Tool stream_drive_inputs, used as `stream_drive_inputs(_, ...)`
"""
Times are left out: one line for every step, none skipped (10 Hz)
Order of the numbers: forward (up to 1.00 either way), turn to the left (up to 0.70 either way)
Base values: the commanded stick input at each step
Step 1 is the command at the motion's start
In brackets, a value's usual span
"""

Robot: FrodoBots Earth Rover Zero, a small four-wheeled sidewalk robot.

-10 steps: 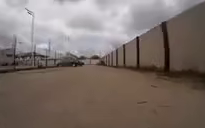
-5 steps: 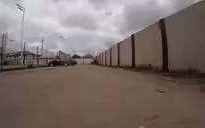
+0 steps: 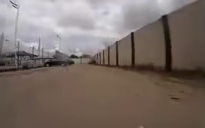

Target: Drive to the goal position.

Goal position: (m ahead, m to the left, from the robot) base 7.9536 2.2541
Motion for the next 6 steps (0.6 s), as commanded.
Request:
stream_drive_inputs(1.0,0.0)
stream_drive_inputs(1.0,0.0)
stream_drive_inputs(1.0,0.0)
stream_drive_inputs(1.0,0.0)
stream_drive_inputs(1.0,0.27)
stream_drive_inputs(1.0,0.27)
